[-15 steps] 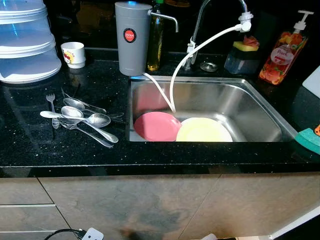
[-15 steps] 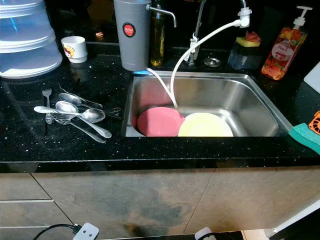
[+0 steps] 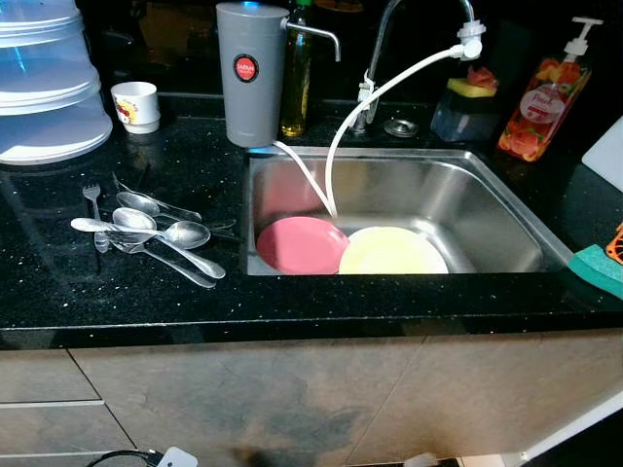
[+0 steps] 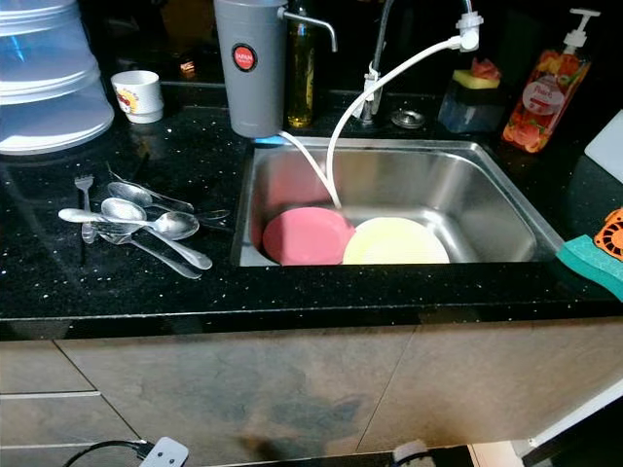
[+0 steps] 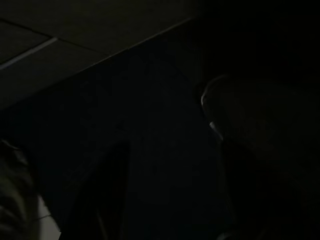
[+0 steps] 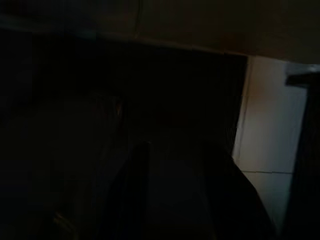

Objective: Kitchen organization

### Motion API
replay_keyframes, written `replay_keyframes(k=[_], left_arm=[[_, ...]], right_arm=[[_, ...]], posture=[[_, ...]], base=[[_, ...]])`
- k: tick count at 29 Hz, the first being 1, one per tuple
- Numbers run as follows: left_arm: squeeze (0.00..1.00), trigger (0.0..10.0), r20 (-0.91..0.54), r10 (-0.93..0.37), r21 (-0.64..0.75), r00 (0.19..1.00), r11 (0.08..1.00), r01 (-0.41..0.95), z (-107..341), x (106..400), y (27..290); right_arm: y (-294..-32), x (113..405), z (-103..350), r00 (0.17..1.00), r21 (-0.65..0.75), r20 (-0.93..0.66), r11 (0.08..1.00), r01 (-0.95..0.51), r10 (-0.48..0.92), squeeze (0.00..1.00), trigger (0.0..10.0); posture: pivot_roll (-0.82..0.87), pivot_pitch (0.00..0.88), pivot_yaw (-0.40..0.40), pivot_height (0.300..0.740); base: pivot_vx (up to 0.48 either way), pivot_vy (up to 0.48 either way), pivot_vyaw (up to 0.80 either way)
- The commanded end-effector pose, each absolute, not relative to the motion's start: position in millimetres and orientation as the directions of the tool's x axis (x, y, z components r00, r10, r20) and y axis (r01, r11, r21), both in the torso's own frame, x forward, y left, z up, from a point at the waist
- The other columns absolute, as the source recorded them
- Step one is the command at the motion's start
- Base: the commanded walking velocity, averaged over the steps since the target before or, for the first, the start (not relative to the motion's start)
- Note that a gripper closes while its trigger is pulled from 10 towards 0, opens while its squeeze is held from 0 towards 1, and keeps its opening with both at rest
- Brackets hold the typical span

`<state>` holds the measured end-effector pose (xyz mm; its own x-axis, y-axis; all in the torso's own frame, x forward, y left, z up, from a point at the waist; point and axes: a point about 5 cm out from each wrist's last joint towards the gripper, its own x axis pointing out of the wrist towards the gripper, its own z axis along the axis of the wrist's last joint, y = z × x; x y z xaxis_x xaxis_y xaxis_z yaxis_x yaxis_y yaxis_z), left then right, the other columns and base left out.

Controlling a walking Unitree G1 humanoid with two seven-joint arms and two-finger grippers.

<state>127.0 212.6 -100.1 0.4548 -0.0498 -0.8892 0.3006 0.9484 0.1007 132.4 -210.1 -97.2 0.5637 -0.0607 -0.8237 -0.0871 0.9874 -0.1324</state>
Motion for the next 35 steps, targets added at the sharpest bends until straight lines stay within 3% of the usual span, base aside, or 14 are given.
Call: replay_keyframes(k=[1, 3, 5, 6, 8, 12, 14, 20, 21, 23, 25, 27, 31, 35], left_arm=[[0.00, 10.0, -0.877, -0.057, 0.090, 0.476, 0.956, 0.281, -101, 126, 209], [0.00, 10.0, -0.876, -0.055, 0.094, 0.480, 0.955, 0.281, -100, 126, 209], [0.00, 10.0, -0.862, -0.069, 0.085, 0.502, 0.957, 0.276, -100, 126, 208], [0.00, 10.0, -0.841, -0.091, 0.106, 0.533, 0.939, 0.328, -97, 130, 206], [0.00, 10.0, -0.837, -0.096, 0.113, 0.539, 0.933, 0.343, -97, 131, 206], [0.00, 10.0, -0.841, -0.121, 0.174, 0.528, 0.863, 0.475, -96, 132, 204], [0.00, 10.0, -0.659, -0.365, 0.218, 0.658, 0.744, 0.631, -61, 173, 202], [0.00, 10.0, -0.726, -0.386, 0.304, 0.570, 0.563, 0.769, -62, 169, 208], [0.00, 10.0, -0.775, -0.369, 0.335, 0.513, 0.449, 0.828, -68, 160, 210], [0.00, 10.0, -0.802, -0.357, 0.349, 0.478, 0.369, 0.861, -72, 154, 212], [0.00, 10.0, -0.851, -0.323, 0.306, 0.415, 0.338, 0.890, -77, 147, 217], [0.00, 10.0, -0.871, -0.312, 0.298, 0.379, 0.276, 0.914, -77, 146, 218], [0.00, 10.0, -0.877, -0.324, 0.310, 0.356, 0.185, 0.933, -76, 150, 217], [0.00, 10.0, -0.821, -0.396, 0.371, 0.412, 0.178, 0.911, -63, 170, 211]], right_arm=[[-215, 134, -94, 0.600, -0.121, -0.794, 0.993, 0.000, -0.097, 0.00, 10.0], [-216, 134, -94, 0.605, -0.119, -0.790, 0.993, 0.010, -0.101, 0.00, 10.0], [-217, 136, -91, 0.642, -0.087, -0.759, 0.994, 0.060, -0.106, 0.00, 10.0], [-216, 144, -85, 0.705, -0.065, -0.703, 0.996, 0.067, -0.093, 0.00, 10.0], [-215, 146, -84, 0.719, -0.062, -0.690, 0.996, 0.063, -0.088, 0.00, 10.0], [-203, 159, -75, 0.785, -0.062, -0.620, 0.996, -0.065, 0.013, 0.00, 10.0], [-191, 158, -73, 0.784, -0.112, -0.608, 0.964, -0.241, 0.125, 0.00, 10.0], [-193, 141, -84, 0.695, -0.132, -0.703, 0.933, -0.336, 0.151, 0.00, 10.0], [-197, 133, -90, 0.649, -0.152, -0.750, 0.920, -0.360, 0.130, 0.00, 10.0], [-198, 128, -92, 0.623, -0.157, -0.772, 0.912, -0.380, 0.126, 0.00, 10.0], [-198, 119, -96, 0.555, -0.198, -0.814, 0.818, -0.541, 0.170, 0.00, 10.0], [-199, 118, -96, 0.535, -0.214, -0.826, 0.778, -0.590, 0.178, 0.00, 10.0], [-199, 121, -94, 0.532, -0.233, -0.822, 0.733, -0.639, 0.203, 0.00, 10.0], [-197, 133, -84, 0.571, -0.269, -0.766, 0.662, -0.700, 0.294, 0.00, 10.0]], posture=[[0.04, 0.000, -0.043, 0.740], [0.04, 0.000, -0.043, 0.740], [0.04, 0.000, -0.041, 0.740], [0.04, 0.000, -0.041, 0.740], [0.04, 0.000, -0.041, 0.740], [0.04, 0.000, -0.036, 0.740], [0.04, 0.000, -0.038, 0.740], [0.05, 0.000, -0.041, 0.740], [0.05, 0.000, -0.045, 0.740], [0.05, 0.000, -0.045, 0.740], [0.05, 0.000, -0.046, 0.740], [0.05, 0.000, -0.046, 0.740], [0.04, 0.000, -0.044, 0.740], [0.04, 0.000, -0.037, 0.740]], base=[[0.000, 0.000, 0.00], [0.000, 0.000, 0.00], [0.000, 0.000, 0.00], [0.000, 0.000, 0.00], [0.000, 0.000, 0.00], [0.000, 0.000, 0.00], [0.000, 0.000, 0.00], [0.000, 0.000, 0.00], [0.000, 0.000, 0.00], [0.000, 0.000, 0.00], [0.000, 0.000, 0.00], [0.000, 0.000, 0.00], [0.000, 0.000, 0.00], [0.000, 0.000, 0.00]])
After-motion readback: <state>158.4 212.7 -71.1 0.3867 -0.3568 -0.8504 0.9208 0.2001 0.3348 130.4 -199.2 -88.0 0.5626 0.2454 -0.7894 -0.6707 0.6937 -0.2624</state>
